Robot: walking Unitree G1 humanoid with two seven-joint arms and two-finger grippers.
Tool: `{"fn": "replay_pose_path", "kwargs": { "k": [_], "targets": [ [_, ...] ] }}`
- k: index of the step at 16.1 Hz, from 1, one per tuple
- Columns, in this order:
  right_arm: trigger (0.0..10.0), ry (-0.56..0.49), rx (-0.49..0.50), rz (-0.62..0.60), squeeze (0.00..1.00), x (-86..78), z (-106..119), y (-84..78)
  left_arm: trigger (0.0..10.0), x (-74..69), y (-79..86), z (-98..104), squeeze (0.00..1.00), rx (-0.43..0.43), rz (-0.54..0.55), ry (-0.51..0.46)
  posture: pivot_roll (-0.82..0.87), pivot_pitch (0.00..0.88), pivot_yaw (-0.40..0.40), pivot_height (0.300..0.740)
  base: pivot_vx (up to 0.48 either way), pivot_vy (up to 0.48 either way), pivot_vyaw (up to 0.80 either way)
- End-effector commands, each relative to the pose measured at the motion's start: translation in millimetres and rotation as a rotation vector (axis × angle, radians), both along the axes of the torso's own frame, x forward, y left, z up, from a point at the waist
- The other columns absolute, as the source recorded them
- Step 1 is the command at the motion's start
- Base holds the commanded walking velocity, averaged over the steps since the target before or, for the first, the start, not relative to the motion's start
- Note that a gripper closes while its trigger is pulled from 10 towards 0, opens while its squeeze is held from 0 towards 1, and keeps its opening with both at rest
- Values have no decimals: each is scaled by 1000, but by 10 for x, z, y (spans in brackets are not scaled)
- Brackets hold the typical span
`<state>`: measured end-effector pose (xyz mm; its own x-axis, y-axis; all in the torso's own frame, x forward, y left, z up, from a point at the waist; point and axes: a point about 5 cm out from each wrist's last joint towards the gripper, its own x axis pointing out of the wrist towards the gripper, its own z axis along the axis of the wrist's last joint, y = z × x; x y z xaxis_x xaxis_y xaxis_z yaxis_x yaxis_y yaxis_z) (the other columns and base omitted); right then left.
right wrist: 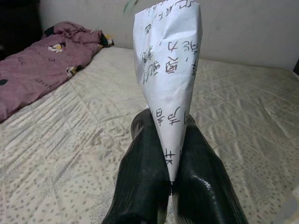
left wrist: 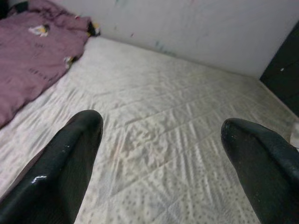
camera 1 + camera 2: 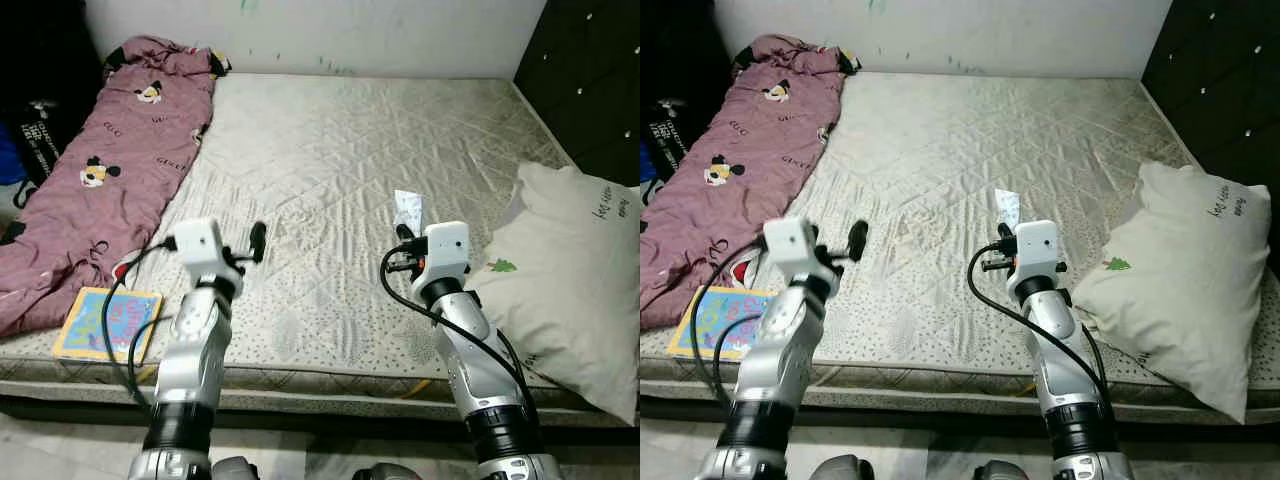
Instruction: Clean up the room
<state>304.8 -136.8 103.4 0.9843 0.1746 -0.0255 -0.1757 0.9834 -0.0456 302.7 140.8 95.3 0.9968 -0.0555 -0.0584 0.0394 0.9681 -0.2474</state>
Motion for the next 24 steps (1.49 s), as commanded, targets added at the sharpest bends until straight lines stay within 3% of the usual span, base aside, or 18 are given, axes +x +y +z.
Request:
{"fn": "replay_pose_path", "kwargs": {
  "k": [1,6,10,15,24],
  "targets": [
    [10000,1,0,31,0,31,30,59,10000,-8,40,36,0,2,20,-9,13,0,-23,740,0,0,0],
    [10000,0,13,77,0,71,58,184,10000,-88,140,26,0,7,62,2,54,0,-45,740,0,0,0],
    [10000,17,21,55,0,54,23,130,10000,-93,106,31,0,-7,48,15,41,0,-34,740,0,0,0],
    [10000,19,29,40,0,30,15,111,10000,-60,71,50,0,-16,16,22,22,0,-13,740,0,0,-561],
    [10000,18,43,50,0,37,20,162,10000,-53,93,80,0,11,-2,9,34,0,-7,740,0,359,0]
  ]
}}
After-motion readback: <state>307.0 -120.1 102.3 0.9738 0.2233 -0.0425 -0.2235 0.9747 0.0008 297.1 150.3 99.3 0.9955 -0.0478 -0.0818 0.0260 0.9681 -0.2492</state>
